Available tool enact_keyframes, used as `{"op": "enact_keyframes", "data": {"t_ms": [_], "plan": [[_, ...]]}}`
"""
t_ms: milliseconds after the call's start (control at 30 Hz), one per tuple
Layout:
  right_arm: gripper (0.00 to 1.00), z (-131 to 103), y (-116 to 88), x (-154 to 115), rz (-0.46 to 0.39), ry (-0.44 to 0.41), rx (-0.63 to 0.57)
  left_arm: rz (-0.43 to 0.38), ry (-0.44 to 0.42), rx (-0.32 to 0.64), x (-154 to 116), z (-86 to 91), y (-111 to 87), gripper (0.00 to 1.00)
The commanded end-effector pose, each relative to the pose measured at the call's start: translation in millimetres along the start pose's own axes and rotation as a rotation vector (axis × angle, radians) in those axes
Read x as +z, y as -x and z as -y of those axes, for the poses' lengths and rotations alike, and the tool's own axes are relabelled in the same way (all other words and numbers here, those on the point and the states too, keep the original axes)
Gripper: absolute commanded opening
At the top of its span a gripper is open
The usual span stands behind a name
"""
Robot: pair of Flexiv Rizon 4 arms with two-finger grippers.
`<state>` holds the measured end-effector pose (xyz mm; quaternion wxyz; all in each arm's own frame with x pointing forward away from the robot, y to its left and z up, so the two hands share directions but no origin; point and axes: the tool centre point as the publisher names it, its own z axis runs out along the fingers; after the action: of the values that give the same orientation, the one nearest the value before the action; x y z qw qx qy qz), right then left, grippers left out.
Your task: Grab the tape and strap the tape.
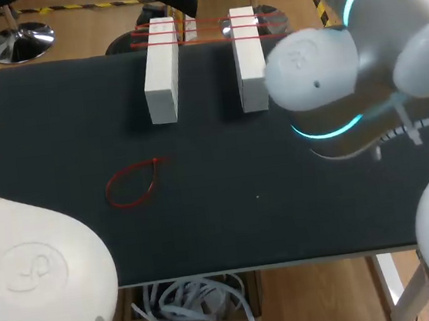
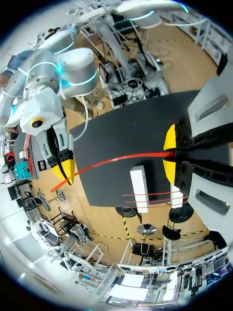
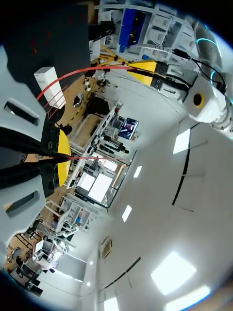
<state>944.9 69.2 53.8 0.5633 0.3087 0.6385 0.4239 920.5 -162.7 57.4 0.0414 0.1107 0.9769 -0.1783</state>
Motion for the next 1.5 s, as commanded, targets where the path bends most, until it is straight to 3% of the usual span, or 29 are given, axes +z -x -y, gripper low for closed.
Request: {"op": "enact_keyframes", "data": {"t_ms": [33,133,300,600,967,1100,1267,1500], "plan": [[0.0,-27,-12,4,0.084,-0.249,-0.202,-0.003,0.004,0.0,-1,0.4,0.3,0.0],[0.0,-35,-14,3,0.118,-0.325,-0.36,-0.003,0.004,0.0,-1,0.4,0.3,0.0],[0.0,-40,-24,1,0.159,-0.433,-0.52,-0.003,0.004,0.0,-1,0.4,0.3,0.0],[0.0,-46,-42,1,0.2,-0.498,-0.761,-0.003,0.004,0.0,-1,0.4,0.3,0.0],[0.0,-46,-39,-3,0.225,-0.499,-0.87,-0.003,0.004,0.0,-1,0.4,0.3,0.0],[0.0,-46,-38,-6,0.183,-0.473,-0.862,-0.003,0.004,0.0,-1,0.4,0.3,0.0],[0.0,-53,-31,-11,0.03,-0.375,-0.851,-0.003,0.004,0.0,-1,0.4,0.3,0.0],[0.0,-53,-31,-11,0.03,-0.375,-0.851,-0.003,0.004,0.0,-1,0.4,0.3,0.0]]}}
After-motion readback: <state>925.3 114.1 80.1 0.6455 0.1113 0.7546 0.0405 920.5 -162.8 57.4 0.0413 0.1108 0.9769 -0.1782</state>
